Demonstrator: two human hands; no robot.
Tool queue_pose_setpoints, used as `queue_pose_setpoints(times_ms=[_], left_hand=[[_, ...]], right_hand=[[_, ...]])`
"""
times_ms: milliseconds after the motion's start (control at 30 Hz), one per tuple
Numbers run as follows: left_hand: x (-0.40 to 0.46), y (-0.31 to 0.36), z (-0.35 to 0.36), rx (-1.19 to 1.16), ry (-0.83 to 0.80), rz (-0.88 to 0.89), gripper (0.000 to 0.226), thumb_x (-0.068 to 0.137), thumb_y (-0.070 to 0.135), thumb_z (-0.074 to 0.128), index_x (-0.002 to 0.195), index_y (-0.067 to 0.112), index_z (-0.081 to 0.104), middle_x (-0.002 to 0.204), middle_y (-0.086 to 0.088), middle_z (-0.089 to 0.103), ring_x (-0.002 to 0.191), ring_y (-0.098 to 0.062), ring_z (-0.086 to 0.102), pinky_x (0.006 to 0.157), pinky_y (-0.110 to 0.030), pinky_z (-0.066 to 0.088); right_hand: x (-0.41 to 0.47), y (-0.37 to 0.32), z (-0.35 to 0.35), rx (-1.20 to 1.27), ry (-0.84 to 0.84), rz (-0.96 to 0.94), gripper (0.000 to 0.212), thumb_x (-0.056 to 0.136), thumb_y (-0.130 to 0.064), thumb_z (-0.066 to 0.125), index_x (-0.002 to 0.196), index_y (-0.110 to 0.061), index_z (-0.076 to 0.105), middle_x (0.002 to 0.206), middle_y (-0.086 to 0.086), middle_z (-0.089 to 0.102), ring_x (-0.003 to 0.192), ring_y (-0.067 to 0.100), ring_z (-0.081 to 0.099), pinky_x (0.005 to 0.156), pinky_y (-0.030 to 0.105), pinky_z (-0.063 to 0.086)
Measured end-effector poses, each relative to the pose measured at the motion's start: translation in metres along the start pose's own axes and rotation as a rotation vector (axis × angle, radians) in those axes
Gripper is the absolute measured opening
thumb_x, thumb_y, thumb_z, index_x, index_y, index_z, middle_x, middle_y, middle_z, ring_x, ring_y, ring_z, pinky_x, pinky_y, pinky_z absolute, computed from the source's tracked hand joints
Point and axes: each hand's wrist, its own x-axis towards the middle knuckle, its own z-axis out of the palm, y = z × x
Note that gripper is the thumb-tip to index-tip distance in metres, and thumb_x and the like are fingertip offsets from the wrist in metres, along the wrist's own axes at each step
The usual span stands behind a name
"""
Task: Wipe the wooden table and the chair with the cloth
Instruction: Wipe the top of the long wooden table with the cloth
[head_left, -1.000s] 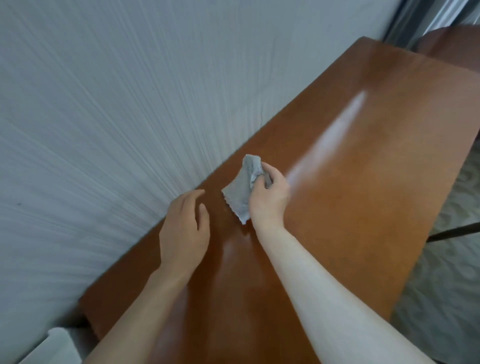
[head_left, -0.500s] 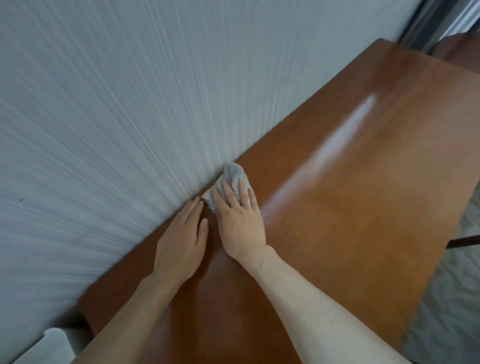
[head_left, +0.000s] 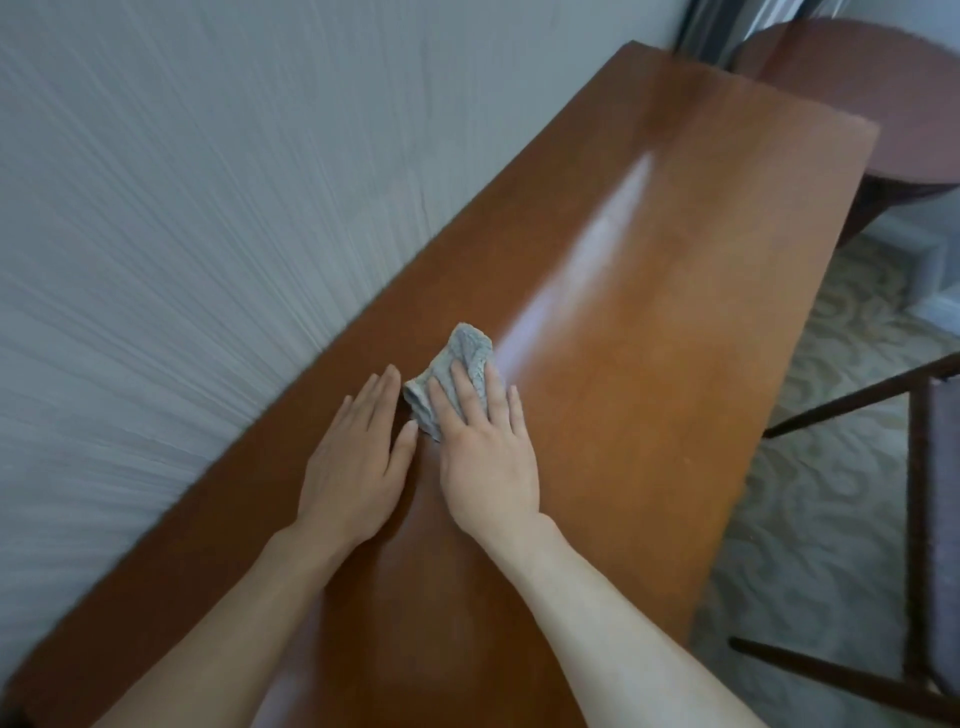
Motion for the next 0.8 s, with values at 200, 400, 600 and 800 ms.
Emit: queue_pose_setpoints(times_ms=[200, 400, 600, 800], left_hand=[[0.011, 0.038, 0.015, 0.048, -0.024, 0.089, 0.068, 0.105, 0.050, 0.013, 0.164, 0.016, 0.018, 0.171, 0.004, 0.013, 0.157, -0.007, 0.006, 0.128, -0.032, 0.004], [0.010, 0.044, 0.023, 0.116, -0.006, 0.082, 0.066, 0.106, 0.047, 0.015, 0.163, 0.016, 0.022, 0.171, 0.005, 0.012, 0.156, -0.007, 0.004, 0.128, -0.034, 0.004], [0.009, 0.046, 0.027, 0.152, 0.024, 0.090, 0.065, 0.107, 0.046, 0.013, 0.163, 0.015, 0.019, 0.171, 0.003, 0.012, 0.157, -0.009, 0.004, 0.128, -0.036, 0.006], [0.009, 0.048, 0.026, 0.172, 0.033, 0.089, 0.064, 0.106, 0.042, 0.013, 0.162, 0.013, 0.023, 0.171, 0.001, 0.015, 0.158, -0.012, 0.009, 0.128, -0.038, 0.009]], right_hand=[[-0.042, 0.078, -0.019, -0.046, 0.058, 0.185, 0.058, 0.104, -0.024, 0.044, 0.159, -0.026, 0.029, 0.169, 0.002, 0.022, 0.157, 0.034, 0.006, 0.126, 0.052, 0.017], [-0.082, 0.149, -0.039, -0.051, 0.117, 0.386, 0.051, 0.105, -0.023, 0.045, 0.155, -0.026, 0.038, 0.167, 0.002, 0.026, 0.156, 0.035, 0.013, 0.125, 0.052, 0.019], [-0.064, 0.158, -0.047, -0.052, 0.110, 0.516, 0.053, 0.106, -0.022, 0.038, 0.158, -0.030, 0.031, 0.169, 0.001, 0.017, 0.156, 0.036, 0.004, 0.127, 0.051, 0.011], [-0.033, 0.086, -0.031, -0.002, 0.067, 0.246, 0.066, 0.100, -0.018, 0.042, 0.161, -0.029, 0.021, 0.171, 0.003, 0.007, 0.156, 0.036, -0.011, 0.127, 0.049, -0.002]])
